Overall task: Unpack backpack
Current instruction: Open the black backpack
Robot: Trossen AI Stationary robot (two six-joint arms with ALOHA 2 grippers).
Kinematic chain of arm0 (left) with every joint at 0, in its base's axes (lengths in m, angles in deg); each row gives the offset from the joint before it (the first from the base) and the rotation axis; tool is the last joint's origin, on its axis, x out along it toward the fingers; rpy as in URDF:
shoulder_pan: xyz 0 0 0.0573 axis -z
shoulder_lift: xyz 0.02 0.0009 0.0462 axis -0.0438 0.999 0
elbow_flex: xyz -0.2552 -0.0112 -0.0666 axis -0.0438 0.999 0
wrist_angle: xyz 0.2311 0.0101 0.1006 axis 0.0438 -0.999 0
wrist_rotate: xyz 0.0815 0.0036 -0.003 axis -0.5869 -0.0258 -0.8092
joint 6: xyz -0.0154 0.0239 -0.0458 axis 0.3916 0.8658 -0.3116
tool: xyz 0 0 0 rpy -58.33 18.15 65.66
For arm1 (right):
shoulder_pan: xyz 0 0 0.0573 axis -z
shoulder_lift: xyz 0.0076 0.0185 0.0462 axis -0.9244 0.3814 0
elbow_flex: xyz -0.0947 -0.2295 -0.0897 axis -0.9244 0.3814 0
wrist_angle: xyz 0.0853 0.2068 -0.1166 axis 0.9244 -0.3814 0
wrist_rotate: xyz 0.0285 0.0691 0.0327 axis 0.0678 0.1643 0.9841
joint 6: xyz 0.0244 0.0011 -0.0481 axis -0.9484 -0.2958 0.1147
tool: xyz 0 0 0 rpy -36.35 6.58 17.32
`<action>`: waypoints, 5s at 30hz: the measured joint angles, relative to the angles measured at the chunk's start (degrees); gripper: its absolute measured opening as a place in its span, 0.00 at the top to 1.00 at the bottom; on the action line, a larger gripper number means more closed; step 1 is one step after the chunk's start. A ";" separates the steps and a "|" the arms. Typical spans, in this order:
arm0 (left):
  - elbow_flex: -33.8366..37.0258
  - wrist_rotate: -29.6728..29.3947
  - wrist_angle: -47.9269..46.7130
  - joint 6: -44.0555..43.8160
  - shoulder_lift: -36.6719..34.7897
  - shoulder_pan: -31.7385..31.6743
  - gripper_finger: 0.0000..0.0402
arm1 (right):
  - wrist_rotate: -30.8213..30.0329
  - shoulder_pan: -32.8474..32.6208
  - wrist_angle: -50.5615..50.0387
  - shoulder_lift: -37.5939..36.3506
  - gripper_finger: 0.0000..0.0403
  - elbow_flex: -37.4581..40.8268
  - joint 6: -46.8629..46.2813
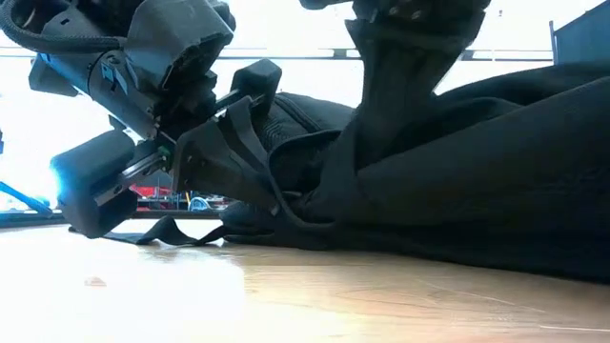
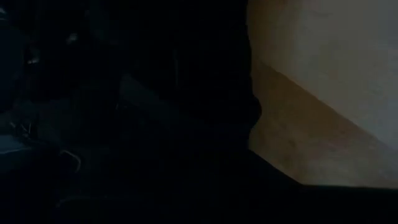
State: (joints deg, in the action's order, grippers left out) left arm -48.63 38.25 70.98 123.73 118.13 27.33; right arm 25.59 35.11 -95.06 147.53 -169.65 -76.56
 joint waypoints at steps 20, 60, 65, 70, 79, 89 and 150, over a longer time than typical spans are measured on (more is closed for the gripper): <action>4.47 -8.14 -11.30 -2.79 -10.89 -3.49 1.00 | 6.36 -7.46 -8.74 -0.92 1.00 -0.15 -15.61; 13.94 15.93 3.81 -11.59 -24.21 -0.82 0.44 | -12.73 -2.22 1.63 -4.70 1.00 -0.33 0.19; 9.66 15.93 4.21 -11.55 -18.09 -0.81 0.44 | -14.12 -1.90 1.86 -4.99 1.00 -2.13 2.61; 4.84 15.34 4.18 -10.25 -12.58 -1.20 0.44 | -15.17 -1.43 2.17 -5.05 1.00 -4.43 5.74; -0.44 12.65 4.09 -9.99 -8.09 -3.80 0.44 | -15.27 -1.20 4.98 -5.05 1.00 -5.34 9.61; -0.46 12.69 3.35 -10.02 -7.45 -3.87 0.51 | -15.22 -0.67 5.61 -5.05 1.00 -5.35 10.47; 15.29 -1.09 -23.45 -19.23 -55.30 5.00 0.67 | -10.48 -9.06 -18.02 -5.09 1.00 -6.97 -25.12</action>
State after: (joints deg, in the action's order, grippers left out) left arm -33.34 37.16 47.52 104.50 62.83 32.34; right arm 15.11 26.06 -113.08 142.44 -176.62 -101.68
